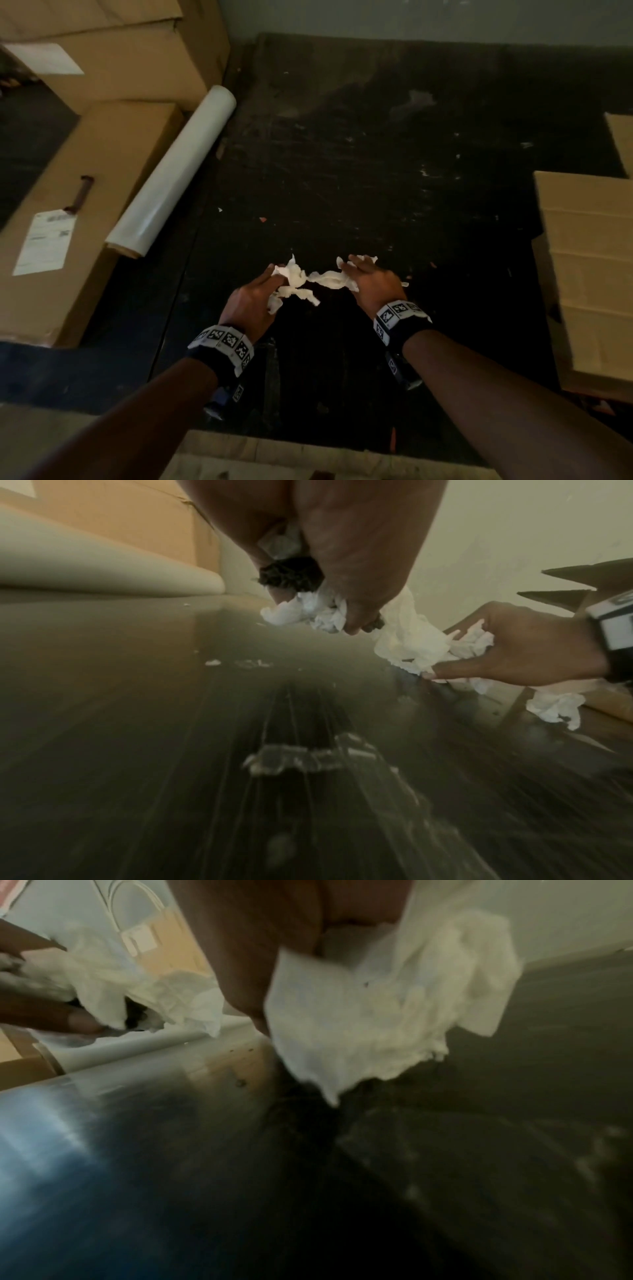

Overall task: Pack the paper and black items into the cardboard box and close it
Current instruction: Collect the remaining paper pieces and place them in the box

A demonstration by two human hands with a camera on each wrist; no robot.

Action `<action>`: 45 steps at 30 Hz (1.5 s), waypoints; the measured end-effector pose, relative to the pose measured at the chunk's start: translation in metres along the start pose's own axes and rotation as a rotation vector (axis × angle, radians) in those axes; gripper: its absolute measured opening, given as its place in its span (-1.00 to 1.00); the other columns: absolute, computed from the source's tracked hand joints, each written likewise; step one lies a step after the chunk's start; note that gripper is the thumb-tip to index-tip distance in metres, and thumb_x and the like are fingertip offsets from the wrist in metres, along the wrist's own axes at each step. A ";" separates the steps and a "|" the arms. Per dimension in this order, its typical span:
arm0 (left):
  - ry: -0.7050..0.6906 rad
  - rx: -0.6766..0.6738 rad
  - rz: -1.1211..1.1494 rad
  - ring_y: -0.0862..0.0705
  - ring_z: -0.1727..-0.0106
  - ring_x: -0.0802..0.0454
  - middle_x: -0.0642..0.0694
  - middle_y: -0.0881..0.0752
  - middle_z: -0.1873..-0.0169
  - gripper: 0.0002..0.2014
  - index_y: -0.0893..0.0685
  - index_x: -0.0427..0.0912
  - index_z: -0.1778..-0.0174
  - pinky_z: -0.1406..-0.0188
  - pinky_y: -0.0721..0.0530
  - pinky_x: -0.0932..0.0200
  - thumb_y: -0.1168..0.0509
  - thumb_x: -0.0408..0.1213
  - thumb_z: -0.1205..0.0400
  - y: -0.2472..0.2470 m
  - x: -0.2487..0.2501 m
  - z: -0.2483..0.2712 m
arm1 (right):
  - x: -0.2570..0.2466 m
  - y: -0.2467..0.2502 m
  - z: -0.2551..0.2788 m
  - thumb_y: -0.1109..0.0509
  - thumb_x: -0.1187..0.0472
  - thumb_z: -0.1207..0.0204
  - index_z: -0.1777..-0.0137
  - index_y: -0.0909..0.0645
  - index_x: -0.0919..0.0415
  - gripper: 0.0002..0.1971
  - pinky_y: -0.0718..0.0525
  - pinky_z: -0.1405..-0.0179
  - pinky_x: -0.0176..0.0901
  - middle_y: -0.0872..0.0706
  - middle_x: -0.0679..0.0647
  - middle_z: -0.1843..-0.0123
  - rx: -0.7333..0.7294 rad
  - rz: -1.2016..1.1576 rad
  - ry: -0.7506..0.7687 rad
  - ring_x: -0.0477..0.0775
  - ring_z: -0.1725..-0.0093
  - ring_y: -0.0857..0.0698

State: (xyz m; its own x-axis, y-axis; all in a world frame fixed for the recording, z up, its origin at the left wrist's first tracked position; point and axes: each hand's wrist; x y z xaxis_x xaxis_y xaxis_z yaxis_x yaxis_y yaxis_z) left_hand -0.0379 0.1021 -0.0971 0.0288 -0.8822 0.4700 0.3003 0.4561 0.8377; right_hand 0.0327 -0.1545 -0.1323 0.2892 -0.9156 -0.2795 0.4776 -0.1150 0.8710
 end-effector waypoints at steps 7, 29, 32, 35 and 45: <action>0.028 0.017 0.025 -0.57 -0.52 -0.03 -0.02 -0.29 -0.72 -0.36 -0.41 0.14 -0.63 -0.41 -0.66 -0.08 -0.41 -0.25 -0.62 -0.006 -0.011 0.011 | -0.003 0.012 -0.011 -0.33 -0.02 -0.68 -0.69 -0.23 -0.16 -0.39 -0.50 -0.51 0.19 -0.20 -0.04 -0.75 0.002 0.069 0.014 0.16 -0.67 -0.30; -0.046 -0.260 -0.114 -0.05 -0.76 -0.18 0.01 -0.05 -0.77 -0.36 -0.20 0.13 -0.74 -0.69 -0.13 -0.19 -0.29 -0.14 -0.75 -0.006 0.031 -0.028 | -0.003 0.046 0.050 -0.47 0.18 -0.59 -0.55 -0.52 -0.05 -0.47 -0.63 -0.40 0.12 -0.46 -0.08 -0.64 0.304 -0.146 -0.084 0.08 -0.45 -0.62; -0.079 -0.211 -0.175 -0.03 -0.77 -0.07 0.01 -0.11 -0.77 -0.37 -0.18 0.14 -0.73 -0.66 0.09 -0.44 -0.26 -0.10 -0.75 -0.020 0.021 -0.031 | 0.001 0.040 0.051 -0.52 0.19 -0.54 -0.53 -0.55 -0.04 -0.45 -0.60 -0.44 0.07 -0.50 -0.06 -0.61 0.315 -0.138 -0.080 0.06 -0.45 -0.63; -0.083 -0.161 -0.250 -0.03 -0.77 0.03 0.05 -0.14 -0.76 -0.37 -0.19 0.16 -0.73 -0.49 0.31 -0.64 -0.25 -0.06 -0.74 -0.028 0.014 -0.028 | 0.002 0.035 0.057 -0.57 0.21 -0.49 -0.51 -0.58 -0.04 -0.43 -0.67 -0.37 0.10 -0.54 -0.04 -0.58 0.332 -0.140 -0.046 0.08 -0.41 -0.67; -0.051 -0.173 -0.124 -0.13 -0.75 -0.13 0.02 -0.06 -0.77 -0.28 -0.15 0.12 -0.75 -0.66 -0.25 -0.10 -0.31 -0.31 -0.72 -0.023 0.019 -0.020 | 0.020 -0.045 0.098 -0.48 0.10 -0.56 -0.65 -0.38 -0.06 -0.34 -0.56 -0.48 0.24 -0.37 0.00 -0.69 0.234 -0.111 -0.094 0.20 -0.63 -0.41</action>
State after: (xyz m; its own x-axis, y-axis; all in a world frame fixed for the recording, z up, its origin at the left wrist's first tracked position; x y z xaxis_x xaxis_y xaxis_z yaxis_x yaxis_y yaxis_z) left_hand -0.0255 0.0724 -0.1133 -0.0655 -0.9213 0.3833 0.4576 0.3137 0.8320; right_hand -0.0642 -0.2057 -0.1372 0.1625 -0.9227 -0.3495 0.2942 -0.2928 0.9098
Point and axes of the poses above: each hand's wrist, its own z-axis away from the middle knuckle, its own y-axis out of the back of the hand, x = y × z
